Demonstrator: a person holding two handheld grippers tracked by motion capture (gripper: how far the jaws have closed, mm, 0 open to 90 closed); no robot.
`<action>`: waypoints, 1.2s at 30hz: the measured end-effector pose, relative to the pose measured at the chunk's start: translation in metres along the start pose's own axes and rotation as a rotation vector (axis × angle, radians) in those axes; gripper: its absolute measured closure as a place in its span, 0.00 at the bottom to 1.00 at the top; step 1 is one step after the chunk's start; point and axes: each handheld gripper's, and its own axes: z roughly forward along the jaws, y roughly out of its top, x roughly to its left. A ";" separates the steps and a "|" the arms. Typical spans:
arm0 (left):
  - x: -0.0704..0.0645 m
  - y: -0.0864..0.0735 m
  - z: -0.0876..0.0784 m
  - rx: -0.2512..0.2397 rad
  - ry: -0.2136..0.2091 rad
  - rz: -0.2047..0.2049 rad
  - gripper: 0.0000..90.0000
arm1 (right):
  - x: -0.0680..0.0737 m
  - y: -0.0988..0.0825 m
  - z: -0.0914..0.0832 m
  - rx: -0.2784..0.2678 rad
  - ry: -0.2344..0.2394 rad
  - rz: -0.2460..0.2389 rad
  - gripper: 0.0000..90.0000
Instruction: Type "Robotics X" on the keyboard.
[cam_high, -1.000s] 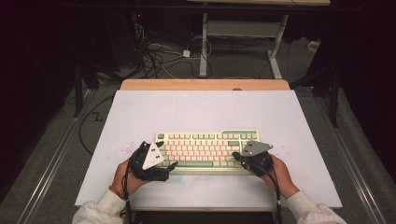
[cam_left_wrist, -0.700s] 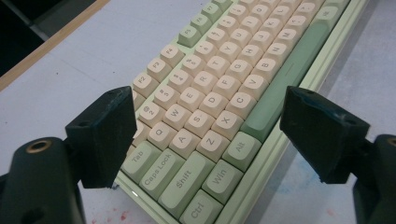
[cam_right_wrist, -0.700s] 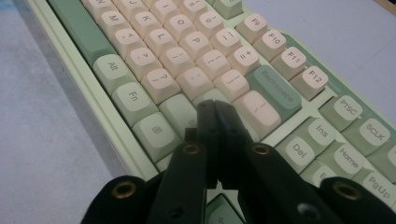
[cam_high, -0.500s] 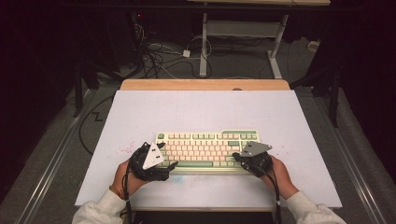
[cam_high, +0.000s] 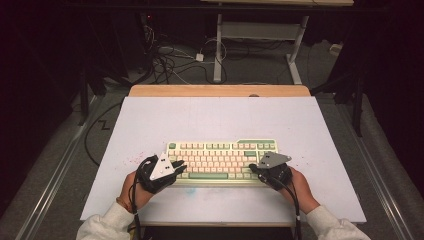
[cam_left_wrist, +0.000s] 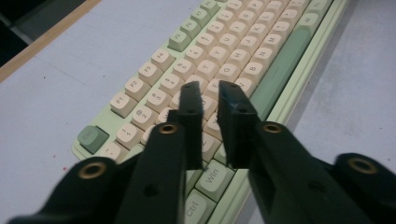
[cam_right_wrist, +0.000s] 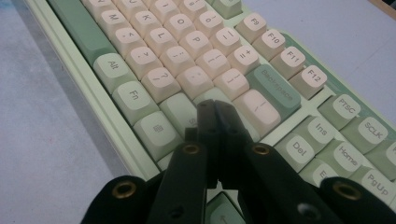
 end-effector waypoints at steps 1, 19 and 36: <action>0.001 0.000 0.000 0.000 0.000 -0.002 0.90 | 0.000 0.000 0.000 0.000 0.001 -0.001 1.00; 0.010 0.003 -0.004 0.054 0.002 -0.042 0.98 | 0.001 0.000 0.000 -0.002 -0.005 -0.005 1.00; 0.015 0.024 0.032 0.170 -0.098 -0.042 0.98 | 0.002 -0.001 0.000 -0.003 -0.013 0.002 1.00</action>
